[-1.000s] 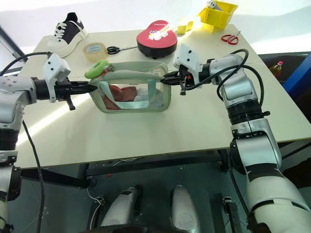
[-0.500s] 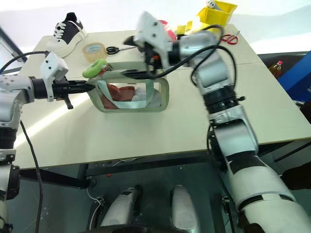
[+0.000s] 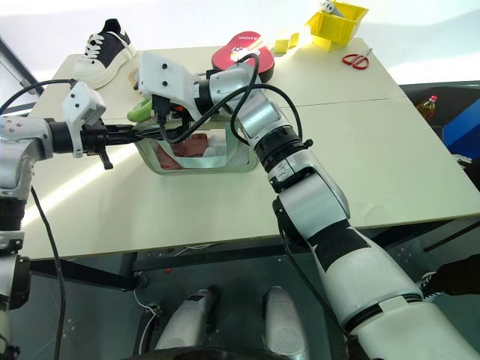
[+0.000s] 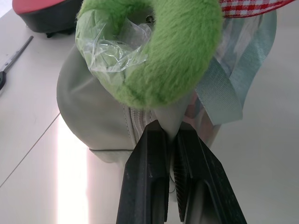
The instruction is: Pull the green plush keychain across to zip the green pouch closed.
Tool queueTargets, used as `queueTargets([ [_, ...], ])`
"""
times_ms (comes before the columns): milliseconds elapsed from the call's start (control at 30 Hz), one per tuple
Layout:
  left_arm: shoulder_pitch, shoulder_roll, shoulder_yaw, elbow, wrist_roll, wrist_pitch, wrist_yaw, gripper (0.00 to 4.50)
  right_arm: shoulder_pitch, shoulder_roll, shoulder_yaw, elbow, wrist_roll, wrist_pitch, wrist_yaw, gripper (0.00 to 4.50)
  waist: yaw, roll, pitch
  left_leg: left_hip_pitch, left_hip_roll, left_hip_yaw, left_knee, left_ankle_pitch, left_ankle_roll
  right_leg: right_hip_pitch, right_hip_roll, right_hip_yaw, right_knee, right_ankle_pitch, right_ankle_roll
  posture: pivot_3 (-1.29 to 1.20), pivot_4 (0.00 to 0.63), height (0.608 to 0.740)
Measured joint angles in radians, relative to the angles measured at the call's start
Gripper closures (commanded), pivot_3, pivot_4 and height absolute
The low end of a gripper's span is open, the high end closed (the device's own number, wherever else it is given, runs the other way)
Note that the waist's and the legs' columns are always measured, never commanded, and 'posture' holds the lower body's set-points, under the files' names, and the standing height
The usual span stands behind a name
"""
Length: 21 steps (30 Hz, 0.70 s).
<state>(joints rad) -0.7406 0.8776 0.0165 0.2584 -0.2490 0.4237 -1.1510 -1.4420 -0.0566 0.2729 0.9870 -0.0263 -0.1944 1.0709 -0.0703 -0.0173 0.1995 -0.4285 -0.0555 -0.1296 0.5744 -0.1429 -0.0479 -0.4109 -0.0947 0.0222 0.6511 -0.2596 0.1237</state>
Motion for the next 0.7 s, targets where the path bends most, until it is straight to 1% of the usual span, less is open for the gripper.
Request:
queueTargets([
  [33,0.004,0.002,0.001,-0.003,0.0,0.0,0.001,4.5,-0.006,0.004,0.0,0.026,-0.01,-0.009,-0.01,0.76,0.0,0.0,0.0,0.0,0.0,0.0,0.0,0.0,0.0,0.0,0.0,0.0,0.0,0.0,0.0,0.0,0.15,0.74],
  [100,0.006,0.002,0.001,-0.008,-0.001,0.001,0.003,4.5,-0.017,0.009,0.001,0.069,-0.035,-0.024,-0.041,1.68,0.0,0.0,0.0,0.0,0.0,0.0,0.0,0.0,0.0,0.0,0.0,0.0,0.0,0.0,0.0,0.0,0.15,0.74],
  [267,0.007,0.002,0.002,-0.009,-0.001,0.001,0.006,4.5,-0.034,0.007,0.01,0.126,-0.103,-0.047,-0.114,4.31,0.0,0.0,0.0,0.0,0.0,0.0,0.0,0.0,0.0,0.0,0.0,0.0,0.0,0.0,0.0,0.0,0.15,0.74],
  [300,0.007,0.002,0.002,-0.009,0.0,0.001,0.007,4.5,-0.036,0.006,0.014,0.128,-0.113,-0.053,-0.121,4.41,0.0,0.0,0.0,0.0,0.0,0.0,0.0,0.0,0.0,-0.001,0.0,0.0,0.0,0.0,0.0,0.0,0.15,0.74],
  [467,0.007,0.001,0.001,-0.009,-0.001,0.001,0.012,4.5,-0.037,-0.022,0.017,0.125,-0.15,-0.08,-0.143,4.41,0.001,0.0,0.0,0.0,0.0,0.0,0.0,0.0,0.0,0.0,0.0,0.0,0.0,0.0,0.0,0.0,0.15,0.74],
  [567,0.007,0.0,0.001,-0.009,-0.001,0.001,0.013,4.5,-0.036,-0.075,-0.003,0.089,-0.143,-0.069,-0.125,4.41,0.001,0.0,0.0,0.0,0.0,0.0,0.0,0.0,0.0,0.0,0.0,0.0,0.0,0.0,0.0,0.0,0.15,0.74],
  [700,0.005,0.0,0.001,-0.011,-0.003,0.0,0.012,4.5,-0.019,-0.194,-0.051,-0.047,-0.089,-0.011,-0.057,4.41,0.001,0.0,0.0,0.0,0.0,0.0,0.0,0.0,0.0,0.0,0.0,0.0,0.0,0.0,0.0,0.0,0.15,0.74],
])
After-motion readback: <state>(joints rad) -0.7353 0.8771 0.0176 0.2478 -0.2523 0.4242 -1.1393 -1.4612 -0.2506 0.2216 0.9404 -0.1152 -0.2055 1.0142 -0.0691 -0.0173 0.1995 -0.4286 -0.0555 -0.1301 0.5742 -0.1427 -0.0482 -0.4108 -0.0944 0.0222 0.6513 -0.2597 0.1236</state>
